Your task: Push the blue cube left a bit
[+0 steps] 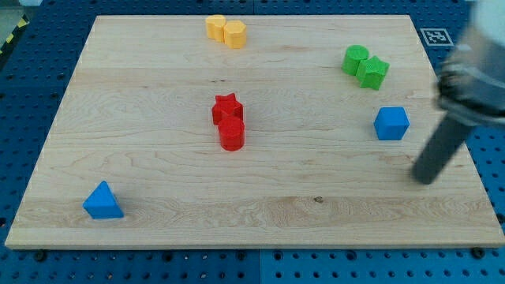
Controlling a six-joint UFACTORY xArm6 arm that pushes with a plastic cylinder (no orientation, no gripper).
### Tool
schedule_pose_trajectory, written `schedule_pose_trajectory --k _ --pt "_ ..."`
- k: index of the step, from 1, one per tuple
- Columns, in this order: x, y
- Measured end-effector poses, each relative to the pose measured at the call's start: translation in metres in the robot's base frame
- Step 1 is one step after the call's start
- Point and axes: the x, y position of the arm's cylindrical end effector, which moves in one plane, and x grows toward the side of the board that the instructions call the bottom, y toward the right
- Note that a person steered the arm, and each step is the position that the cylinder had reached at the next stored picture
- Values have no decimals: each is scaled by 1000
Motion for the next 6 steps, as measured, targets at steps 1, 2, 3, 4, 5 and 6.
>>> schedule_pose_trajectory --k 1,2,3,4,5,6 --pt "-53 60" --pt "-90 40" --pt "-80 -28" --pt "-52 -106" --pt "-46 -117" --pt "-65 -93"
